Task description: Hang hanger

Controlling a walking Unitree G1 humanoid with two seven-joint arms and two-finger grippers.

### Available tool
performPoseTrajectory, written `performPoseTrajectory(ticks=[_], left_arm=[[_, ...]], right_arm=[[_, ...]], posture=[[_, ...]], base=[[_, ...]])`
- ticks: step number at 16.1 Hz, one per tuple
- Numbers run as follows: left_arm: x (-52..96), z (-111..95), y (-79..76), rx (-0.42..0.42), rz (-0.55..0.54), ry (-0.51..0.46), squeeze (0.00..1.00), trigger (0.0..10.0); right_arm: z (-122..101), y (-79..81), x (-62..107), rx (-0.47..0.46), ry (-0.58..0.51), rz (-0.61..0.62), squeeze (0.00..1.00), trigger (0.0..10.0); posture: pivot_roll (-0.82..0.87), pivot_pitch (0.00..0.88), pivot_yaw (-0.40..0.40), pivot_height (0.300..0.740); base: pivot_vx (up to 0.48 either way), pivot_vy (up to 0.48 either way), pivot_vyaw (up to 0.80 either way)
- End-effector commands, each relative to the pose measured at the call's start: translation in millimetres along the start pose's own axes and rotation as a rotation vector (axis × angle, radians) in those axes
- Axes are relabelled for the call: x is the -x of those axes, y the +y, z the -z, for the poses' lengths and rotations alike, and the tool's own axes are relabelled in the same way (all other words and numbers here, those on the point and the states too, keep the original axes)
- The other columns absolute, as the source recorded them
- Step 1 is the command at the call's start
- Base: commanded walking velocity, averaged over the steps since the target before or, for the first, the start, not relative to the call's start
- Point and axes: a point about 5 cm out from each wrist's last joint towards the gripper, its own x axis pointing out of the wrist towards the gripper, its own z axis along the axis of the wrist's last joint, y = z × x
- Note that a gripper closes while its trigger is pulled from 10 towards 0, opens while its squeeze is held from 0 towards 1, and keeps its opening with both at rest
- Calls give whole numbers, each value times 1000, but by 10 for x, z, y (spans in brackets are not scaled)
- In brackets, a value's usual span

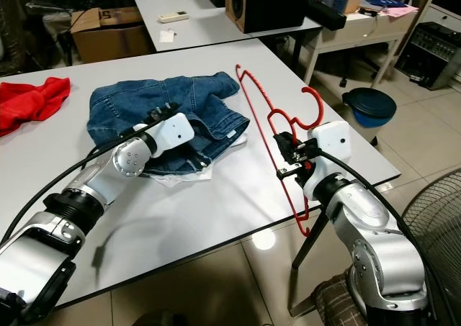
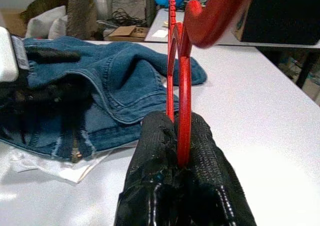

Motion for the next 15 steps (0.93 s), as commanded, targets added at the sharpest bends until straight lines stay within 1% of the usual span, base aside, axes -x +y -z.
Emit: performPoseTrajectory(ticks=[1,2,3,4,5,6,9,11,12,13,14,15], left_arm=[[-24,19,-90,51,66,23,0,10000],[-31,35,-126,41,95,43,0,10000],[-36,62,-119,45,94,73,0,10000],[-36,102,-76,66,75,107,0,10000],[-32,122,-52,82,68,121,0,5922],[-29,130,-28,88,64,122,0,0],[-18,175,43,104,45,135,0,0],[-17,167,97,143,17,123,0,0],[-16,161,112,184,9,111,0,0],[-16,156,117,204,8,102,0,0],[-18,143,119,279,6,81,0,0],[-17,139,116,322,7,68,0,0]], right_arm=[[-53,12,-15,20,-7,-8,0,10000],[-54,14,-19,22,-6,-11,0,10000],[-56,15,-19,23,-6,-12,0,10000],[-57,14,-17,24,-7,-11,0,10000],[-57,14,-14,24,-7,-10,0,10000],[-56,15,-11,24,-7,-8,0,10000],[-43,24,-3,22,-4,-7,0,10000],[-30,26,-10,22,-2,-7,0,10000],[-28,27,-19,22,-3,-6,0,10000],[-27,26,-23,21,-4,-2,0,10000],[-15,13,-26,19,2,13,0,10000],[6,-8,-21,12,13,33,0,10000]], posture=[[-35,0,12,740],[-38,0,14,740],[-41,0,18,740],[-43,0,22,740],[-45,0,24,740],[-45,0,25,740],[-43,0,26,740],[-42,0,27,740],[-44,0,31,740],[-44,0,31,740],[-47,0,34,740],[-53,0,40,740]], base=[[0,0,0],[0,0,0],[0,0,0],[0,0,0],[0,0,0],[0,0,0],[0,0,0],[0,0,0],[0,0,0],[0,0,0],[0,0,0],[0,0,0]])
